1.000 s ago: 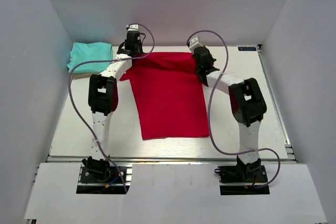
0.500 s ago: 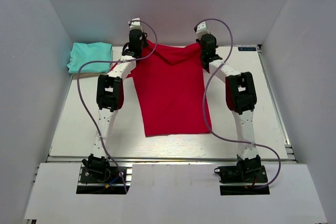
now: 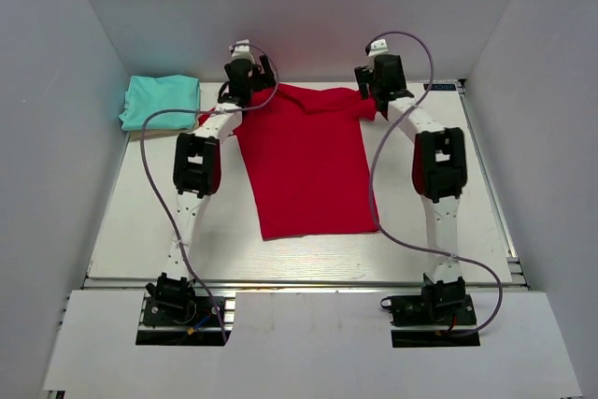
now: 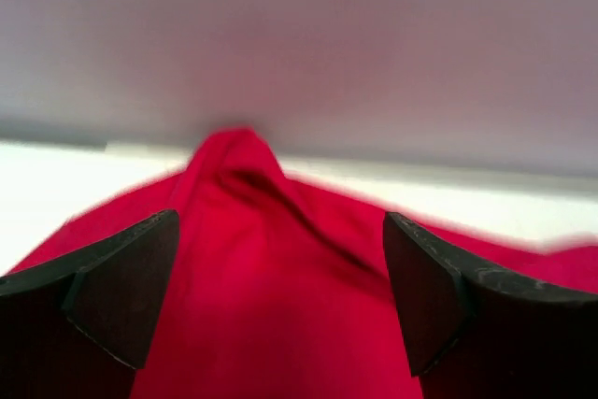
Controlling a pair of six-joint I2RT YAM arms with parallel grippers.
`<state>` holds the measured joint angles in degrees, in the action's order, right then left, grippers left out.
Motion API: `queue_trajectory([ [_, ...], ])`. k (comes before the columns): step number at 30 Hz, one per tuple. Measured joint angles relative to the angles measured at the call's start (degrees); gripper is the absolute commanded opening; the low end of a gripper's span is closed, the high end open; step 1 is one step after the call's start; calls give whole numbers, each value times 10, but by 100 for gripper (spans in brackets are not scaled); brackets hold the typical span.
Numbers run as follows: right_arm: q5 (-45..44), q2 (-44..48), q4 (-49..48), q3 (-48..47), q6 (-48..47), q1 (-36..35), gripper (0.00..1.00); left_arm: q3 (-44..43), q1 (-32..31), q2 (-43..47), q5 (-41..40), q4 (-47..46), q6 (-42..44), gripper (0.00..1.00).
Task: Fold and stack the t-shirts
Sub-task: Flatten out the tshirt
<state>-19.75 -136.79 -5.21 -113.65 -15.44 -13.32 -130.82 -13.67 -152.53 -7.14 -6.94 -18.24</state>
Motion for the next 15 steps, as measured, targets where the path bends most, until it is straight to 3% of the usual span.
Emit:
queue_trajectory([
  [4, 81, 193, 93, 162, 78, -12, 90, 120, -1, 143, 40, 75, 8, 100],
  [9, 162, 391, 112, 336, 142, -46, 90, 344, -10, 386, 91, 124, 10, 100],
  [15, 186, 447, 171, 474, 168, -147, 90, 616, -18, 636, 111, 165, -34, 100],
])
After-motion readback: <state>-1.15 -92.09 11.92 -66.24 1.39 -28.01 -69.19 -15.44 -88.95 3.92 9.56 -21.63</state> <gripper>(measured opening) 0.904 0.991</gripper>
